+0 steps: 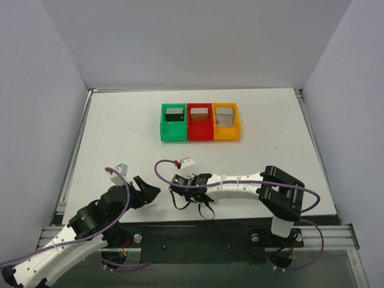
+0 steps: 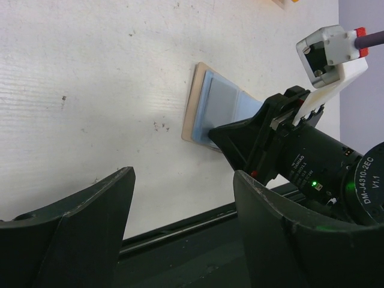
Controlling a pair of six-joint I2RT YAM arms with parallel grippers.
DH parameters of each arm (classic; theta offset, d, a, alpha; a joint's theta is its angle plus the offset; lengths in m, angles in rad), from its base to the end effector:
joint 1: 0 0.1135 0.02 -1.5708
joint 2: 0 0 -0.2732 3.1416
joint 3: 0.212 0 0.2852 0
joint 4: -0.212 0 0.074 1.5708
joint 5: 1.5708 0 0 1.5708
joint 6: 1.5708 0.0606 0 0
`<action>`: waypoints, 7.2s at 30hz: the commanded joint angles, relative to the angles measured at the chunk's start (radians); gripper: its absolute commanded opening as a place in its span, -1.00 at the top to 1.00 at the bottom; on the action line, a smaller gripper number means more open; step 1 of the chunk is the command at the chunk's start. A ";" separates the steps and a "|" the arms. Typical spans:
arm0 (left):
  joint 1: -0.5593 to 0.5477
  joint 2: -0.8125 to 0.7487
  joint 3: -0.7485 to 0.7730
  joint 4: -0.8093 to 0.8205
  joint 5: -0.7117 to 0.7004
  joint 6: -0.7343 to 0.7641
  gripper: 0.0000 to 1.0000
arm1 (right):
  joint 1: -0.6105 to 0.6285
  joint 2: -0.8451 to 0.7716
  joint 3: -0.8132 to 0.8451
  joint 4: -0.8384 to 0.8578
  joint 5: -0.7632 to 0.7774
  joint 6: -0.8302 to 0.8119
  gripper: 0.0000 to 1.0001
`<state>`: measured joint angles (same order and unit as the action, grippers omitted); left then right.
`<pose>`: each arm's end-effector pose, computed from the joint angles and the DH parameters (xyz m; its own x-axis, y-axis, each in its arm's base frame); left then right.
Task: Take the credit cards out of the card holder
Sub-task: Remove the credit card from the card holder.
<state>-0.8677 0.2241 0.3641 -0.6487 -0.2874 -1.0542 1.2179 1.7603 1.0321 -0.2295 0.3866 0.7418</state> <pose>0.1015 -0.0932 0.2082 -0.6524 -0.5198 -0.5514 0.0085 0.7226 -0.6912 0.1577 0.3622 0.1346 -0.7449 -0.2120 -0.6326 -0.3945 0.9046 0.1614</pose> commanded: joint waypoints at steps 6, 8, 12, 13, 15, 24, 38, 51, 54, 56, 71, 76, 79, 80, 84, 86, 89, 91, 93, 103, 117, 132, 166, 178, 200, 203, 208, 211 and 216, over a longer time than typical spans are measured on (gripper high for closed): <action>0.003 0.006 -0.007 0.017 -0.002 -0.013 -0.53 | -0.004 -0.025 -0.033 -0.031 0.040 0.033 0.93; 0.004 0.006 -0.010 0.020 -0.001 -0.015 -0.53 | 0.000 -0.047 -0.038 -0.022 0.055 0.039 0.61; 0.004 0.011 -0.019 0.034 0.007 -0.020 -0.53 | 0.009 -0.076 -0.027 -0.022 0.078 0.051 0.24; 0.004 0.011 -0.020 0.034 0.008 -0.020 -0.53 | 0.012 -0.081 -0.020 -0.022 0.081 0.051 0.21; 0.004 0.012 -0.024 0.035 0.010 -0.021 -0.52 | 0.012 -0.070 -0.003 -0.027 0.080 0.045 0.19; 0.004 0.018 -0.036 0.046 0.021 -0.023 -0.52 | -0.006 0.005 0.000 -0.034 0.029 0.051 0.16; 0.004 0.038 -0.062 0.084 0.040 -0.032 -0.52 | -0.024 0.005 -0.066 -0.044 -0.017 0.087 0.42; 0.004 0.073 -0.079 0.132 0.054 -0.033 -0.51 | -0.023 -0.090 -0.133 -0.030 0.006 0.123 1.00; 0.004 0.083 -0.082 0.144 0.059 -0.035 -0.51 | -0.023 -0.104 -0.145 -0.028 0.011 0.126 1.00; 0.004 0.089 -0.083 0.150 0.062 -0.035 -0.51 | -0.021 -0.119 -0.155 -0.027 0.017 0.131 1.00; 0.004 0.083 -0.091 0.147 0.067 -0.043 -0.51 | 0.020 -0.110 -0.054 -0.001 0.044 0.025 0.06; 0.003 0.064 -0.097 0.135 0.063 -0.047 -0.50 | 0.015 -0.062 -0.030 -0.001 0.026 0.025 0.03; 0.004 0.061 -0.102 0.132 0.068 -0.049 -0.51 | 0.005 -0.038 -0.029 -0.017 0.028 0.042 0.07; 0.003 0.058 -0.102 0.129 0.068 -0.050 -0.51 | -0.001 -0.039 -0.036 -0.018 0.029 0.048 0.08; 0.003 0.055 -0.105 0.132 0.070 -0.050 -0.50 | -0.012 -0.022 -0.038 -0.022 0.012 0.045 0.11; 0.004 0.060 -0.106 0.138 0.073 -0.050 -0.51 | -0.015 -0.015 -0.038 -0.025 0.005 0.045 0.13; 0.004 0.064 -0.111 0.146 0.076 -0.052 -0.50 | -0.017 -0.001 -0.046 -0.033 -0.006 0.054 0.18; 0.004 0.067 -0.113 0.149 0.079 -0.052 -0.51 | -0.020 0.002 -0.053 -0.037 -0.011 0.059 0.29; 0.004 0.067 -0.114 0.152 0.079 -0.053 -0.51 | -0.021 0.001 -0.064 -0.047 -0.011 0.065 0.49; 0.004 0.083 -0.126 0.178 0.083 -0.058 -0.50 | -0.026 -0.047 -0.112 -0.059 0.011 0.088 1.00; 0.004 0.138 -0.136 0.238 0.096 -0.063 -0.50 | -0.017 -0.274 -0.265 0.047 0.057 0.151 1.00; 0.003 0.184 -0.143 0.277 0.105 -0.067 -0.50 | -0.055 -0.450 -0.415 -0.004 0.139 0.246 0.90; -0.083 0.650 -0.045 0.731 0.202 -0.038 -0.25 | -0.173 -0.568 -0.543 0.243 -0.164 0.119 0.64; -0.094 0.905 0.067 0.937 0.266 -0.018 -0.39 | -0.195 -0.653 -0.670 0.246 -0.172 0.159 0.60; -0.097 1.139 0.098 1.071 0.304 -0.041 -0.29 | -0.339 -0.725 -0.583 0.317 -0.353 0.076 0.32; -0.097 1.159 0.104 1.054 0.303 -0.038 -0.28 | -0.380 -0.714 -0.589 0.335 -0.379 0.073 0.31; -0.097 1.178 0.084 1.057 0.297 -0.047 -0.26 | -0.405 -0.691 -0.593 0.377 -0.446 0.067 0.31; -0.097 1.181 0.078 1.052 0.295 -0.047 -0.26 | -0.409 -0.670 -0.592 0.400 -0.468 0.065 0.28; -0.096 1.186 0.076 1.043 0.266 -0.041 -0.25 | -0.420 -0.642 -0.590 0.426 -0.500 0.067 0.26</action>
<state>-0.9615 1.4029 0.4335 0.3820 0.0025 -1.0969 0.8089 1.1034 0.4175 0.1467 -0.0765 0.8165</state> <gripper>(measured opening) 0.630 0.364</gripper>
